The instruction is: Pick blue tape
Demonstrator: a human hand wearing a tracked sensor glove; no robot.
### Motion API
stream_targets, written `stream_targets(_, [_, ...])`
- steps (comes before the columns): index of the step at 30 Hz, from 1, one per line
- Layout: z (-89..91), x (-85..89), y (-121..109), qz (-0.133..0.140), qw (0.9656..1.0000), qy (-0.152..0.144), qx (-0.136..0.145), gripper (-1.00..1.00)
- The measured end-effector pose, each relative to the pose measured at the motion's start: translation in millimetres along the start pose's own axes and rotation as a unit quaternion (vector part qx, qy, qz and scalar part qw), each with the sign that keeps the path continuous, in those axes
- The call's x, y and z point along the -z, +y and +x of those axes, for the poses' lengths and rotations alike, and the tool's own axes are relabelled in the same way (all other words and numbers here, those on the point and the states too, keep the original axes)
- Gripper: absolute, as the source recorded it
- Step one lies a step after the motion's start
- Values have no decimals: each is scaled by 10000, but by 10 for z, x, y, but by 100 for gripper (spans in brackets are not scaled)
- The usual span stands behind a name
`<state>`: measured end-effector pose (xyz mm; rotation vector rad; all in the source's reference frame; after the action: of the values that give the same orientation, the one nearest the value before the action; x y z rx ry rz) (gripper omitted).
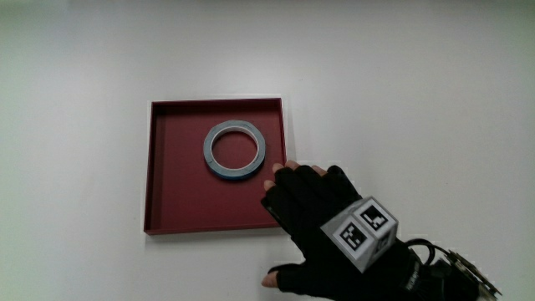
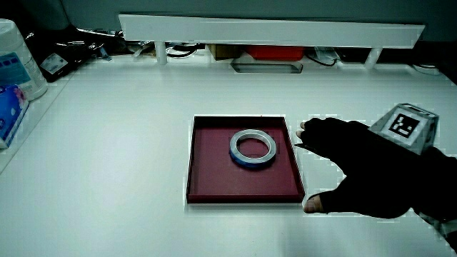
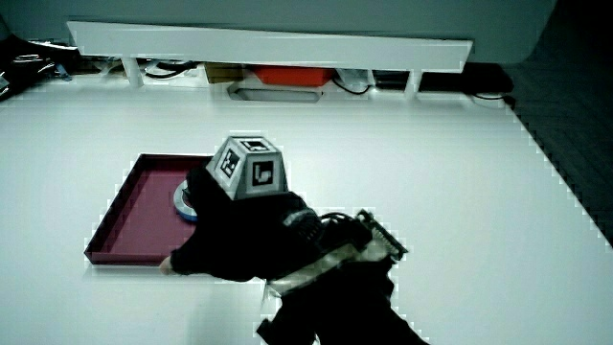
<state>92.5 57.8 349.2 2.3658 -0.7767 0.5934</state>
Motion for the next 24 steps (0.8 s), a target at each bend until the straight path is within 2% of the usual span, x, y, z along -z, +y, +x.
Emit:
stream_targets(1, [-20,-28,33,-32,10000,60,27,0])
stream_targets(4, [7,-5,149,26,10000,-3,9,0])
stream_targets(6, [42,47,247,20,9998,-168,40,0])
stream_targets(7, [42,49,298,-25,9999,-134,101,0])
stream_targets(10, [44,59,434,143,9999,-89,10,0])
stream_targets(16, [97,108,710,152,9999,13,75,0])
stream_targets(24, [316,307,1065,180,9994,176,256,0])
